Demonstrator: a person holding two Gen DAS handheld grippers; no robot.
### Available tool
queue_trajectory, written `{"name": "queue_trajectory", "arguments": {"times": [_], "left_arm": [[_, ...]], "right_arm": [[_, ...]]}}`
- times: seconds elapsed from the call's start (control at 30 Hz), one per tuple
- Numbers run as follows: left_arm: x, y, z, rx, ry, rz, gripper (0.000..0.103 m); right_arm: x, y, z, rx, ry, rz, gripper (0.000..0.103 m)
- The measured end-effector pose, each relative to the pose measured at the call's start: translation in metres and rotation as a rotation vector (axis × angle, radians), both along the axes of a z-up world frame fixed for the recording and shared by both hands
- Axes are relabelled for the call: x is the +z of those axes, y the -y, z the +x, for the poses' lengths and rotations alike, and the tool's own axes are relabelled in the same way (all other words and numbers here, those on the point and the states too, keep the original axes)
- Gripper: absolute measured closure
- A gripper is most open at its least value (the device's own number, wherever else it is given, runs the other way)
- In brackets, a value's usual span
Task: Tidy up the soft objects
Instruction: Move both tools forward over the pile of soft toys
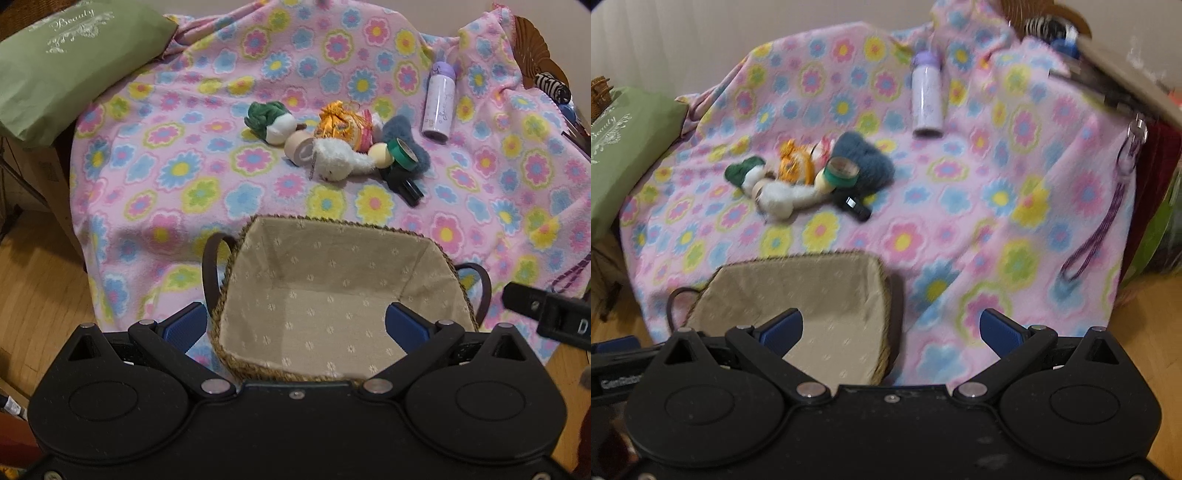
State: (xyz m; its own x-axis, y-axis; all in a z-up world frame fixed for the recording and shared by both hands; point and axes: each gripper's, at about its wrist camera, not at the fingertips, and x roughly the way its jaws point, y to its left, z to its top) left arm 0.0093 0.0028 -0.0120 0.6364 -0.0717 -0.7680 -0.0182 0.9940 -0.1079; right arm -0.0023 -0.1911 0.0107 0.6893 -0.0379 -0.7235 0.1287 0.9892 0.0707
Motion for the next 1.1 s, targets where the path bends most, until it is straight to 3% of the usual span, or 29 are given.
{"name": "queue_trajectory", "arguments": {"times": [0.23, 0.33, 0.7, 1.1], "left_arm": [[0.002, -0.008, 0.022, 0.002, 0.017, -0.015, 0.004], [0.002, -0.012, 0.035, 0.006, 0.003, -0.027, 0.013], [-0.003, -0.009, 0.083, -0.034, -0.037, 0.010, 0.016], [-0.019, 0.001, 0.145, -0.107, -0.074, 0.053, 0.019]], "right_arm": [[0.005, 0.007, 0.025, 0.008, 0.054, -0.013, 0.002], [0.004, 0.007, 0.039, 0.015, 0.054, -0.016, 0.005], [-0.016, -0.005, 0.099, 0.097, -0.015, 0.031, 0.024], [-0.039, -0.007, 0.177, 0.130, -0.077, -0.001, 0.027]]}}
